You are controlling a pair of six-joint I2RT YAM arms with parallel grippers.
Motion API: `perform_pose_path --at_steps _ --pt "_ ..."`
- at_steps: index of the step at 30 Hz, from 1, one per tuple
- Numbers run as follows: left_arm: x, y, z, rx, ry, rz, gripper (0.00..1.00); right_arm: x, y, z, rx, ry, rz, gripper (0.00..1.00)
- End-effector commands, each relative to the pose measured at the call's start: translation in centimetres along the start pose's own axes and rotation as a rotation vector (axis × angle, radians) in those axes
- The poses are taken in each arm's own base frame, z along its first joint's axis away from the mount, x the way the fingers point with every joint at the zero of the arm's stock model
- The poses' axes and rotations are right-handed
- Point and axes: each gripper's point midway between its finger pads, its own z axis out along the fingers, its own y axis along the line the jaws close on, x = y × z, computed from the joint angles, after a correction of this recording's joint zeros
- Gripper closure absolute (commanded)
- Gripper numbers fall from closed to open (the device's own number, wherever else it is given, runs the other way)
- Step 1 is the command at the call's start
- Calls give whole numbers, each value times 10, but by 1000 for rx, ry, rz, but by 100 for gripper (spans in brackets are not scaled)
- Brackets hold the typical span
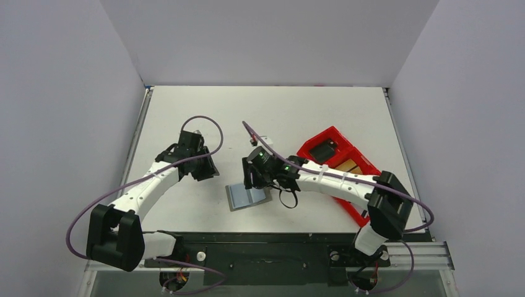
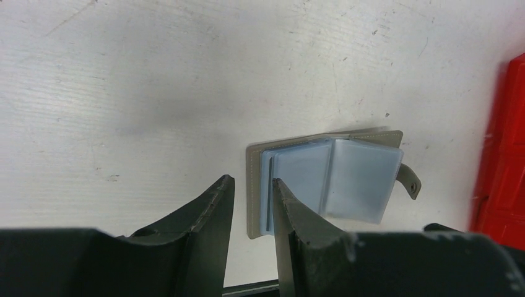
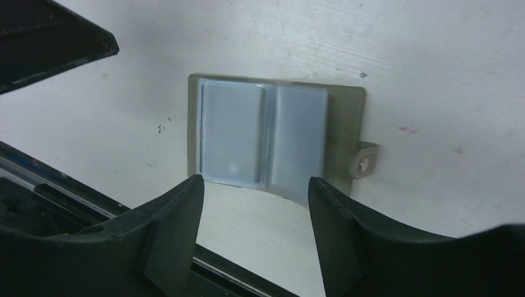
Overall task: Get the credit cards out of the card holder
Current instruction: Remove the credit card from the card holder.
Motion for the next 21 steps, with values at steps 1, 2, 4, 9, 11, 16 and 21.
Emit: perform_pose_path --at_steps 1,2,4,9,11,16,21 --pt "-4 5 -8 3 -27 -11 73 1 35 14 -70 11 -64 41" --pt "-5 5 -8 4 -28 -15 73 7 38 22 -65 28 -80 41" --pt "-5 7 -9 6 -31 -20 73 16 43 33 -60 53 -103 41" --pt "-6 8 -9 7 -29 -19 73 33 47 55 -25 87 -139 41" --pt "-6 8 -8 8 -21 -17 73 38 47 60 -13 93 -145 41" --pt "-3 6 -6 23 -3 -10 73 47 41 73 20 109 -148 42" --pt "-1 4 -5 36 10 1 73 54 38 80 33 120 -147 42"
